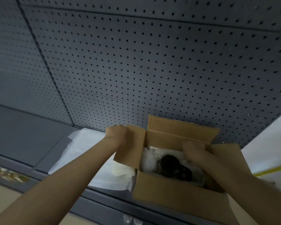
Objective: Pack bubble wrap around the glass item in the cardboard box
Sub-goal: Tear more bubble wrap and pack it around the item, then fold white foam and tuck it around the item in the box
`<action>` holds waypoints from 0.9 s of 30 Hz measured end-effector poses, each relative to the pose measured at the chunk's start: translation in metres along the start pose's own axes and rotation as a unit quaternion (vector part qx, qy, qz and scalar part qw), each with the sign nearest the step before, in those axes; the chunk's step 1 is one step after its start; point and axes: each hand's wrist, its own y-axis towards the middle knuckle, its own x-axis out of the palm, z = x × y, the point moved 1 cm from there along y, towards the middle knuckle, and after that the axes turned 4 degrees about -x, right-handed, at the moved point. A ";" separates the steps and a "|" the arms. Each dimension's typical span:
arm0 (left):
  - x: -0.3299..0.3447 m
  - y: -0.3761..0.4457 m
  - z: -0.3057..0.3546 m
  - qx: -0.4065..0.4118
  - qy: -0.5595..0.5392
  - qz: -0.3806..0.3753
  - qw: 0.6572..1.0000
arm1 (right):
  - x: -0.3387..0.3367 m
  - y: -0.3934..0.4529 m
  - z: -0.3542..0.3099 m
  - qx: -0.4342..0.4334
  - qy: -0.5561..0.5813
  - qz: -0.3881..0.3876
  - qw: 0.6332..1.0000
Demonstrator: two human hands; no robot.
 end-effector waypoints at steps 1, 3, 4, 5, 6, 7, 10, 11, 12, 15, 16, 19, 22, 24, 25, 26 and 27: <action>0.001 0.000 -0.013 0.002 -0.003 0.008 1.000 | -0.004 0.005 -0.015 0.007 0.016 0.013 1.000; 0.004 -0.001 -0.042 0.008 -0.010 0.018 1.000 | -0.021 0.003 -0.042 0.017 0.041 0.047 0.998; 0.006 -0.002 -0.057 0.016 -0.008 0.019 1.000 | -0.033 -0.003 -0.057 0.024 0.054 0.061 0.996; 0.008 -0.002 -0.073 0.025 -0.005 0.018 1.000 | -0.044 -0.008 -0.072 0.029 0.060 0.077 0.995; 0.009 -0.002 -0.088 0.031 -0.003 0.018 0.999 | -0.054 -0.011 -0.087 0.034 0.056 0.095 0.993; 0.011 -0.003 -0.104 0.034 0.001 0.017 0.999 | -0.065 -0.013 -0.103 0.031 0.060 0.118 0.991; 0.015 -0.005 -0.148 0.045 -0.004 0.010 0.999 | -0.094 -0.016 -0.149 0.037 0.069 0.167 0.983; 0.016 -0.006 -0.161 0.048 -0.007 0.008 0.999 | -0.104 -0.017 -0.163 0.031 0.064 0.182 0.981; 0.019 -0.006 -0.173 0.049 -0.009 0.007 0.999 | -0.113 -0.019 -0.176 0.024 0.062 0.196 0.978; 0.026 -0.003 -0.201 0.055 -0.016 0.000 0.998 | -0.130 -0.013 -0.215 -0.025 0.074 0.209 0.975; 0.030 -0.001 -0.208 0.057 -0.018 -0.001 0.998 | -0.133 -0.011 -0.228 -0.036 0.090 0.203 0.974; 0.042 0.007 -0.225 0.056 -0.025 -0.017 0.998 | -0.133 0.000 -0.260 -0.077 0.126 0.162 0.976; 0.055 0.015 -0.237 0.037 -0.044 -0.035 0.998 | -0.126 0.015 -0.282 -0.097 0.142 0.142 0.975; 0.063 0.018 -0.237 0.037 -0.041 -0.053 0.997 | -0.120 0.023 -0.292 -0.098 0.155 0.127 0.975; 0.068 0.022 -0.237 0.043 -0.036 -0.059 0.997 | -0.116 0.029 -0.297 -0.097 0.163 0.120 0.975; 0.073 0.026 -0.237 0.048 -0.031 -0.063 0.996 | -0.111 0.034 -0.301 -0.094 0.168 0.118 0.974; 0.077 0.031 -0.237 0.048 -0.028 -0.063 0.996 | -0.107 0.040 -0.306 -0.093 0.170 0.120 0.974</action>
